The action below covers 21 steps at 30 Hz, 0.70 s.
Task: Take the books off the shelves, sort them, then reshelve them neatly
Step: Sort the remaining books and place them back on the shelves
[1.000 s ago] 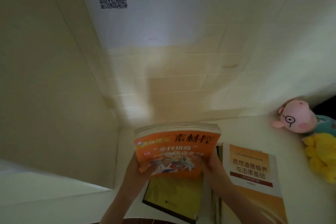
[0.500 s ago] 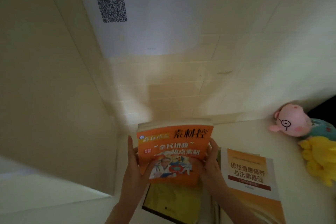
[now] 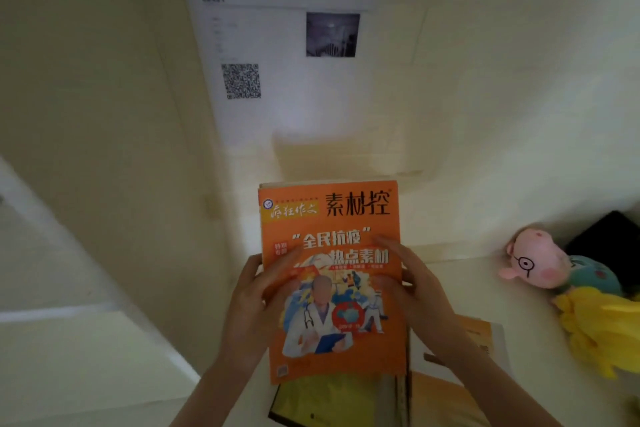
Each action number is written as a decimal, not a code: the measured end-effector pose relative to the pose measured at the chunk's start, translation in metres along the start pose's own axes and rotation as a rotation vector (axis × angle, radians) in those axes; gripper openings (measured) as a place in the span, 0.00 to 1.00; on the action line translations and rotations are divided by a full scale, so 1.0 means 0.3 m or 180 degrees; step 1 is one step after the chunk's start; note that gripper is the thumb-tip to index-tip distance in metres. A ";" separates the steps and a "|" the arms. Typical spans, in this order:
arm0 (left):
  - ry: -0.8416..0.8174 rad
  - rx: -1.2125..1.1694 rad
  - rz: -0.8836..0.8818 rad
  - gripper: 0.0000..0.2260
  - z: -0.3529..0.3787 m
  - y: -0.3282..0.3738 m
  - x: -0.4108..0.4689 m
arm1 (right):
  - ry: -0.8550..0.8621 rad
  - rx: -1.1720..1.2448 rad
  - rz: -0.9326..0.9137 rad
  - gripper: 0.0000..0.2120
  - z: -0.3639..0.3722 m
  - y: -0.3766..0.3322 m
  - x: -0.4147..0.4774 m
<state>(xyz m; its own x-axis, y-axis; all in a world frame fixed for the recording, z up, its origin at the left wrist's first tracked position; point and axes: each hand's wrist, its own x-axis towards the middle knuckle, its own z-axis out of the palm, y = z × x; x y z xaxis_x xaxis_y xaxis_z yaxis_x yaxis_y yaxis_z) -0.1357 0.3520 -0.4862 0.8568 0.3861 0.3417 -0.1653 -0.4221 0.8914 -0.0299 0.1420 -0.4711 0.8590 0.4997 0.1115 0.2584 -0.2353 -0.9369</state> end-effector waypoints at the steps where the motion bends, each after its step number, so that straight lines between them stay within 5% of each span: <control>1: -0.0012 -0.0044 -0.0044 0.23 -0.011 0.032 0.008 | -0.0008 0.0067 -0.0011 0.27 -0.015 -0.019 -0.001; 12: 0.0478 0.0324 0.0365 0.31 -0.063 0.356 0.003 | -0.0256 0.0389 -0.0440 0.25 -0.172 -0.269 -0.023; 21: 0.0941 0.0511 0.0516 0.26 -0.089 0.617 -0.115 | -0.0613 0.0622 -0.0999 0.25 -0.294 -0.463 -0.096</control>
<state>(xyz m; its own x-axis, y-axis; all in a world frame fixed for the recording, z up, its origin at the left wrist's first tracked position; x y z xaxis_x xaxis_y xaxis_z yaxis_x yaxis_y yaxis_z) -0.2090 0.2825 -0.3250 0.6438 0.5140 0.5669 -0.1885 -0.6115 0.7685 -0.0515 0.0867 -0.3148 0.6487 0.6730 0.3552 0.3900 0.1068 -0.9146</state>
